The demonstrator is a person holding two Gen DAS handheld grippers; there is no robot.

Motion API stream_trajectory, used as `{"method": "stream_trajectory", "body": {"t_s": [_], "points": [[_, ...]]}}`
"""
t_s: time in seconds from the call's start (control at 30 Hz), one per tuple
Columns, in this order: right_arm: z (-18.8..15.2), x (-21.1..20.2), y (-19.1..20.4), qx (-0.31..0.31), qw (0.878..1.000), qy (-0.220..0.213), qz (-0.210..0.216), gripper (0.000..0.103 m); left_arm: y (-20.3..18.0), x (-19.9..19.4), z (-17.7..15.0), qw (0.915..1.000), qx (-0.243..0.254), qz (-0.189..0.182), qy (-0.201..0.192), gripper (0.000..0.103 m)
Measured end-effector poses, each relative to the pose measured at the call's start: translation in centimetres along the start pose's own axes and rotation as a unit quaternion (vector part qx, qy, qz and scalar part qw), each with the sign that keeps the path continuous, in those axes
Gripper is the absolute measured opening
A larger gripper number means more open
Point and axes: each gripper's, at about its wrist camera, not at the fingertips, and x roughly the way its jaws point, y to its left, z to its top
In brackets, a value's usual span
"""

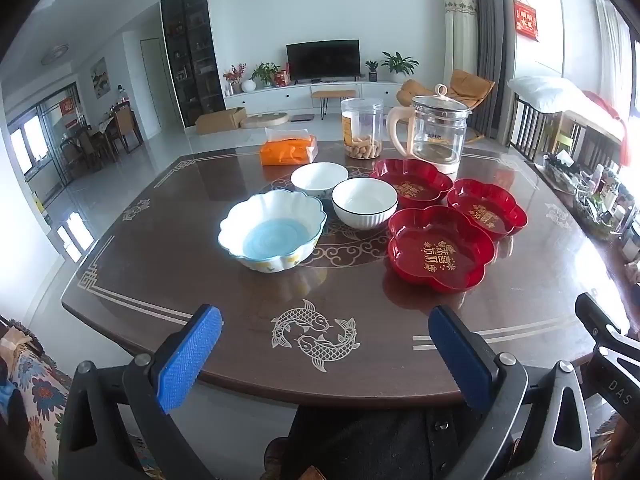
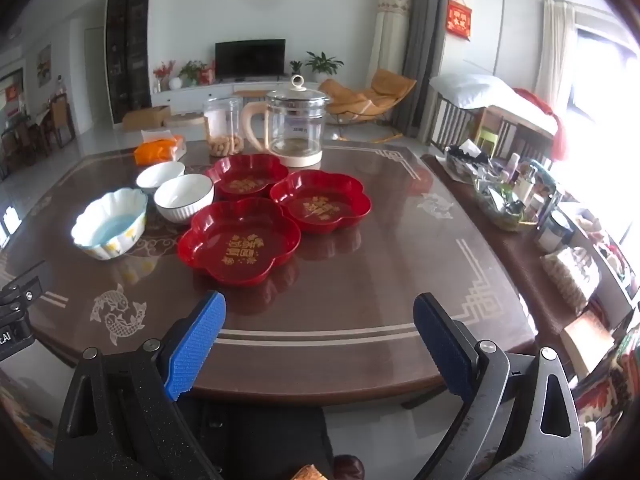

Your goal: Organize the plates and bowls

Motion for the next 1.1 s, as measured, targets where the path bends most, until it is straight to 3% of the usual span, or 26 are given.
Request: {"method": "stream_trajectory", "body": {"t_s": [0.17, 0.3, 0.5, 0.7, 1.1], "points": [[-0.1, -0.5, 0.2, -0.007, 1.000, -0.013, -0.007, 0.096, -1.4, 0.2, 0.4, 0.9995, 0.019, 0.018, 0.015, 0.103], [-0.1, -1.3, 1.1, -0.010, 1.000, -0.022, -0.009, 0.096, 0.2, -0.5, -0.5, 1.0000, -0.002, -0.001, 0.002, 0.103], [-0.4, -2.3, 0.9, -0.005, 1.000, -0.029, -0.012, 0.096, 0.6, -1.4, -0.9, 0.9999, -0.004, 0.002, 0.009, 0.103], [-0.7, -4.3, 0.9, -0.014, 0.999, -0.036, -0.016, 0.096, 0.3, -2.1, -1.4, 0.9988, -0.019, -0.038, 0.024, 0.103], [-1.7, -7.4, -0.4, 0.005, 0.998, -0.070, -0.008, 0.097, -1.7, -5.5, -2.6, 0.9980, 0.004, -0.062, -0.002, 0.103]]}}
